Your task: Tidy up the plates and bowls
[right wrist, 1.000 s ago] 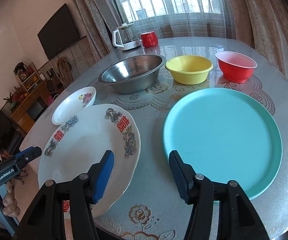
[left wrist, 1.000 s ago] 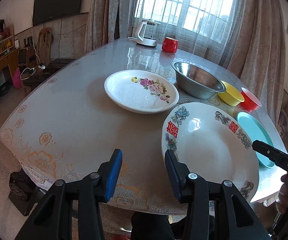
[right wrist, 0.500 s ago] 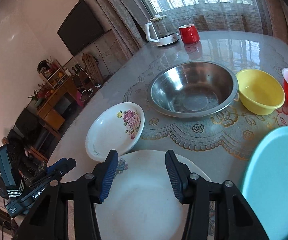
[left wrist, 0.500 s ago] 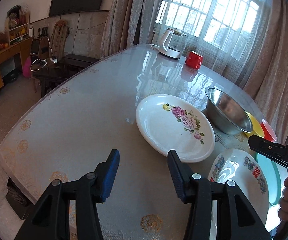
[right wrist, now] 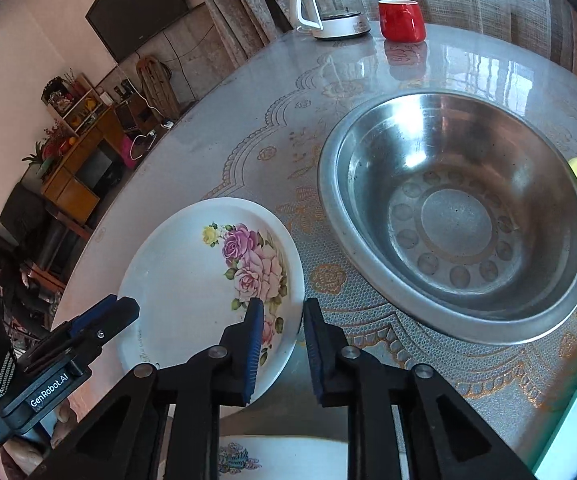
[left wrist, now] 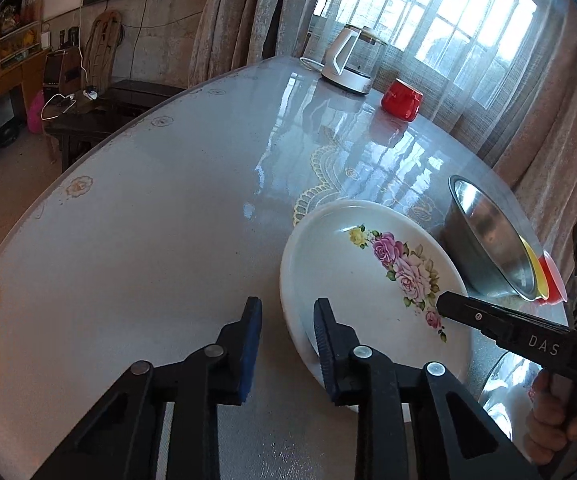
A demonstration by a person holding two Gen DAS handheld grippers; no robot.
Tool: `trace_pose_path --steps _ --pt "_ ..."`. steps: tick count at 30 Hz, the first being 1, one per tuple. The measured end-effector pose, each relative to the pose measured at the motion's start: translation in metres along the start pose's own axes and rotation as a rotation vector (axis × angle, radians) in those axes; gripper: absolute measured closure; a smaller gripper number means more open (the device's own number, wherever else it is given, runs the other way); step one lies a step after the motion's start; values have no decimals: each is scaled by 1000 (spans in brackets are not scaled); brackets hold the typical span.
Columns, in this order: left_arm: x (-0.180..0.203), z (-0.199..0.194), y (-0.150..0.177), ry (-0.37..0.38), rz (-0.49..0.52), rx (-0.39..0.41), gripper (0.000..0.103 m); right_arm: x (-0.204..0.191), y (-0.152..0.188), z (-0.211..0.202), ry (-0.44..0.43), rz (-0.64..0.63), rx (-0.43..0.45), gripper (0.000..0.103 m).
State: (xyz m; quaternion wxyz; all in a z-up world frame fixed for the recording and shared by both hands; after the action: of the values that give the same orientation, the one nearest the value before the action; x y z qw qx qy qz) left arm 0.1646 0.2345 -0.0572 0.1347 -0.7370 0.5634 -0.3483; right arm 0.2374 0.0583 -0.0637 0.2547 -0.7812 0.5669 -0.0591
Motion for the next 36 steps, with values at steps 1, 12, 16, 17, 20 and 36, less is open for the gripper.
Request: trace_pose_path --steps 1,12,16,17,20,36 --pt "2 2 1 2 10 0 80 -1 1 3 0 -4 -3 89" --pt "15 -7 -2 13 32 36 83 10 2 -13 -54 42 61 90" --pt "30 -26 -6 27 54 73 82 15 6 -35 -82 59 106 90" --pt "36 -31 -7 26 69 82 82 17 8 -41 -89 63 115 90" --pt "53 -44 -4 36 118 101 81 26 15 -62 -106 84 145 90" --pt "180 -70 33 203 326 82 81 115 87 -168 -53 251 296 89"
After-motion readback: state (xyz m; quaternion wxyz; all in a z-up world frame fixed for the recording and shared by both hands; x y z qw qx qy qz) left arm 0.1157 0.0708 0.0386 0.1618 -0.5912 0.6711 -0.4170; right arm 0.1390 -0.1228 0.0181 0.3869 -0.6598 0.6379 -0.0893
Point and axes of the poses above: each gripper's, at about its wrist camera, not at the fingertips, and z roughly the way its jaws point, x to its right, y to its underside, the point moved 1 cm from there along z, roughly the way its jaws point, and after that the axes turned 7 degrees about y, right-handed, at the moved point
